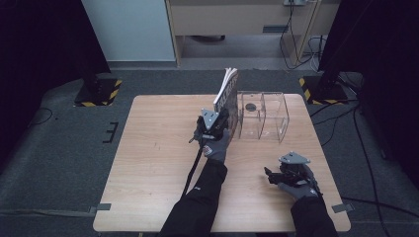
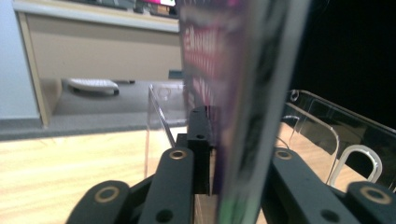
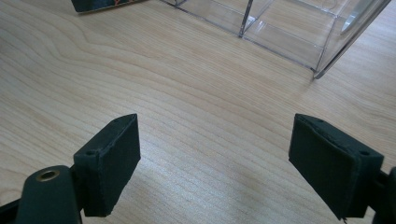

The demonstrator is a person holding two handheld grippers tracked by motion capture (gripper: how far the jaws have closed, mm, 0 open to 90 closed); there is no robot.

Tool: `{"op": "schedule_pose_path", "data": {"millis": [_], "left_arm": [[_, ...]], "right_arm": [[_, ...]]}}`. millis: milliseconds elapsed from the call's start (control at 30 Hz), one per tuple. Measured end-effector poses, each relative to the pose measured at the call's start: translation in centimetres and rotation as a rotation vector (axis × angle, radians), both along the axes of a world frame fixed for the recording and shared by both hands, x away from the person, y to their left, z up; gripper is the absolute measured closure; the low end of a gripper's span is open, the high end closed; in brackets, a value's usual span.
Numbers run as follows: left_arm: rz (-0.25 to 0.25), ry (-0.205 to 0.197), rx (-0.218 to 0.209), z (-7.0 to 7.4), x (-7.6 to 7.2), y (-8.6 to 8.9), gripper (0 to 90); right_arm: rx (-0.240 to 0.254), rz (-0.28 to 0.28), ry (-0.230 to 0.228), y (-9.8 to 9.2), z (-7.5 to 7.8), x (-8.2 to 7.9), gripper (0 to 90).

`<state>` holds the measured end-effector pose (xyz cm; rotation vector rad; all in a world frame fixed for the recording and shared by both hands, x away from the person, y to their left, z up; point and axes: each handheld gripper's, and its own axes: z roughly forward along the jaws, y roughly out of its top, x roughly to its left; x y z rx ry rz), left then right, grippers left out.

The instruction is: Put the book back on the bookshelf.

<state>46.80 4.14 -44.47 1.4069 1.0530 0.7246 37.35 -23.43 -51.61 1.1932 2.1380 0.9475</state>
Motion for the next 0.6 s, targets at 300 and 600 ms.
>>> {"op": "schedule_pose_path", "data": {"millis": [300,600], "left_arm": [[0.024,-0.019,-0.011,0.2,-0.7,1.7,74.7],[0.023,-0.026,-0.014,0.2,-0.8,1.7,73.6]], "right_arm": [[0.001,-0.001,0.002,0.1,0.0,0.0,16.5],[-0.003,-0.002,0.003,0.0,0.0,0.0,16.5]]}}
